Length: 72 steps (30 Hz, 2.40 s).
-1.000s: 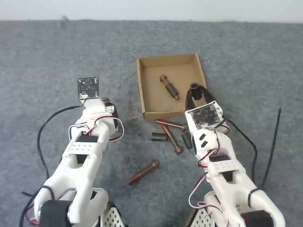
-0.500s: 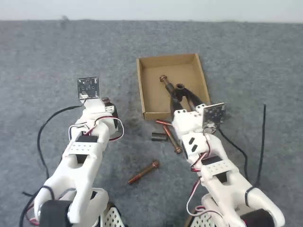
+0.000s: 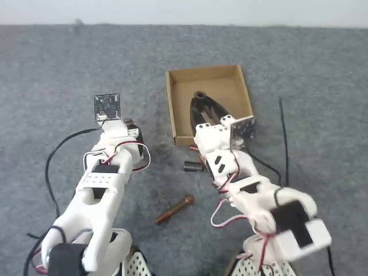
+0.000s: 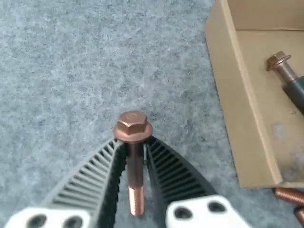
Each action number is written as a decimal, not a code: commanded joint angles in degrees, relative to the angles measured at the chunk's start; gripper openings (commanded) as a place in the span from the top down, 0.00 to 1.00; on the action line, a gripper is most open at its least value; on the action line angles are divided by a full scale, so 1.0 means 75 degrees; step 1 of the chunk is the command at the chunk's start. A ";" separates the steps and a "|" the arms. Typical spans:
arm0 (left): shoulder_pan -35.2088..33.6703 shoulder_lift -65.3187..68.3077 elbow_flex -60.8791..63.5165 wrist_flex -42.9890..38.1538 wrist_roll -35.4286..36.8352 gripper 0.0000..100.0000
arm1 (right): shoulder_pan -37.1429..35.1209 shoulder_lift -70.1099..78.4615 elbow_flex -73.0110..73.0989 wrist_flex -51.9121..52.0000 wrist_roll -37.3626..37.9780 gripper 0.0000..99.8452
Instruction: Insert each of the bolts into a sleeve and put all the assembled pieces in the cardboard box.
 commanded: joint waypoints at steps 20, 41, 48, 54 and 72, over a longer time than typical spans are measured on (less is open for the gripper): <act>-0.0059 -0.0434 -0.0053 -0.0246 0.0023 0.99 | -0.0768 0.1049 0.3153 -0.3944 0.0996 0.99; 0.0996 -0.0492 -0.0721 -0.2590 0.0082 0.99 | -0.1061 0.1061 0.3141 -0.3558 0.0949 0.99; 0.1641 -0.2122 -0.0920 -0.1524 0.0082 0.99 | -0.1108 0.1061 0.3141 -0.3604 0.0949 0.99; 0.2438 -0.3997 -0.1272 0.0879 0.0094 0.99 | -0.1108 0.1061 0.3141 -0.3616 0.0949 0.99; 0.3610 -0.3516 -0.1905 0.1477 0.0164 0.99 | -0.1330 0.1002 0.3153 -0.3616 0.0938 0.99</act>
